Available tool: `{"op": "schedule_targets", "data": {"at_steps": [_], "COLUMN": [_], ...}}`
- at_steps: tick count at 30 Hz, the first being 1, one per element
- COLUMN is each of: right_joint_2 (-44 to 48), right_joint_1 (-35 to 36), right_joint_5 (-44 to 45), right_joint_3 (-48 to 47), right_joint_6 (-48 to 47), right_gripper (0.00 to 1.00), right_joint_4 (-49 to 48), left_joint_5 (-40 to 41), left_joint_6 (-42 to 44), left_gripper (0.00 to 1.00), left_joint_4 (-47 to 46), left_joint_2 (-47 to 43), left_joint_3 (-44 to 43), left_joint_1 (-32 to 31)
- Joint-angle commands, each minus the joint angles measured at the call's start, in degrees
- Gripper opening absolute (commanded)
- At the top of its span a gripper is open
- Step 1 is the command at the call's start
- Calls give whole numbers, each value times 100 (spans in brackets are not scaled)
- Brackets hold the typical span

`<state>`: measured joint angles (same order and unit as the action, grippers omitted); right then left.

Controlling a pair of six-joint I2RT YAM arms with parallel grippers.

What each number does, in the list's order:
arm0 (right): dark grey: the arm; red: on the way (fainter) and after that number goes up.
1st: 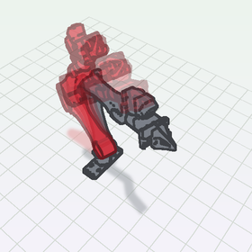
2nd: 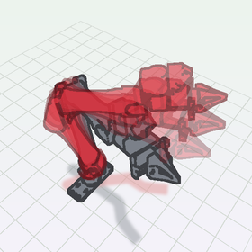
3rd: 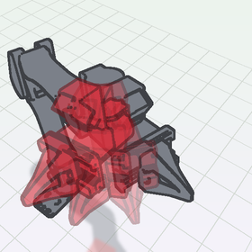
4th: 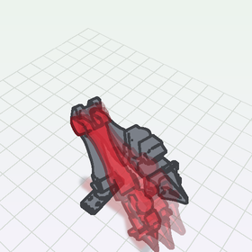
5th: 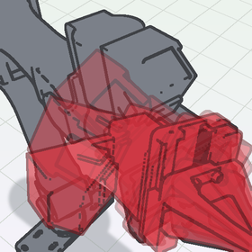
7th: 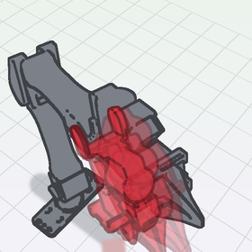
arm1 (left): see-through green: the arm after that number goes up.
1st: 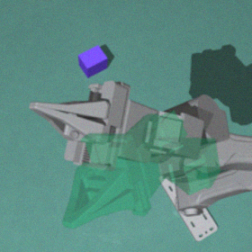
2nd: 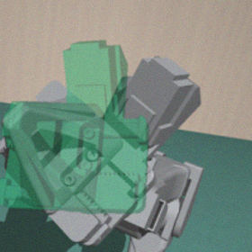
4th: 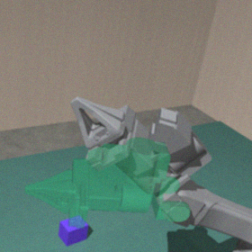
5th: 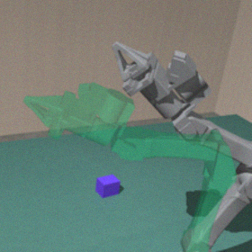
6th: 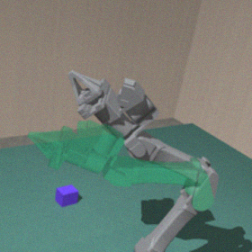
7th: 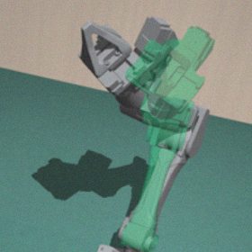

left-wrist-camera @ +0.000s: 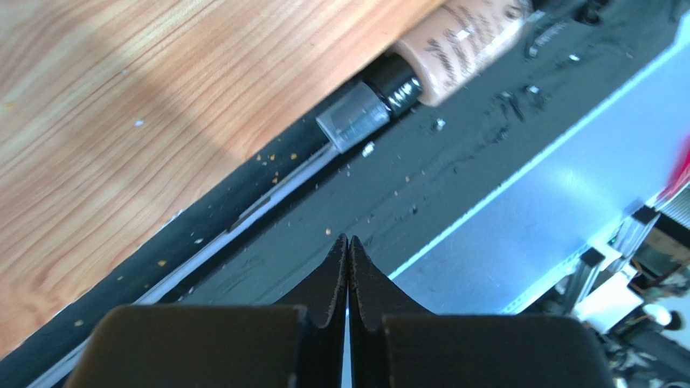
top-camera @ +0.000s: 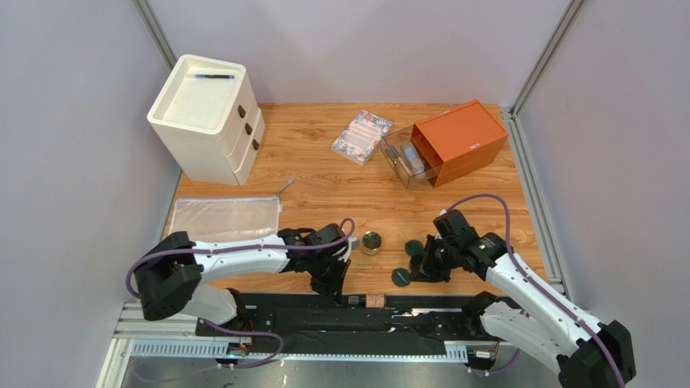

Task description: Organize the makeup

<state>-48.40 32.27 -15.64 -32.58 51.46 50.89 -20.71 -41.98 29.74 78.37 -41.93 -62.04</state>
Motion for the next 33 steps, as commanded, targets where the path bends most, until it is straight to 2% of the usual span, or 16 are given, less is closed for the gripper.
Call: {"op": "schedule_targets", "data": {"at_steps": [1, 9, 19, 22, 24, 33], "right_joint_2": [-301, -1495, -2243, -2595, -2762, -3245], "right_joint_1": [358, 1017, 1448, 1606, 1703, 1853], "right_joint_5": [-440, -572, -467, -475, -484, -352], "right_joint_3": [67, 6, 181, 287, 357, 129], "right_joint_6": [478, 558, 602, 698, 795, 822], "right_gripper": [0, 0, 0, 0, 0, 0], "right_joint_4": [-650, -1143, -1406, -1696, -2047, -2330], "left_joint_5": [-82, -302, -372, -259, -162, 664], "left_joint_6": [-531, -777, -839, -768, -698, -724], "left_gripper": [0, 0, 0, 0, 0, 0], "left_joint_4": [-398, -986, -1321, -1164, -1049, -399], "left_joint_2": [529, 1162, 1760, 1805, 1665, 812], "left_joint_3": [-78, 1, -34, -87, -87, 106], "left_joint_1": [-106, -106, -159, -159, -159, -150]}}
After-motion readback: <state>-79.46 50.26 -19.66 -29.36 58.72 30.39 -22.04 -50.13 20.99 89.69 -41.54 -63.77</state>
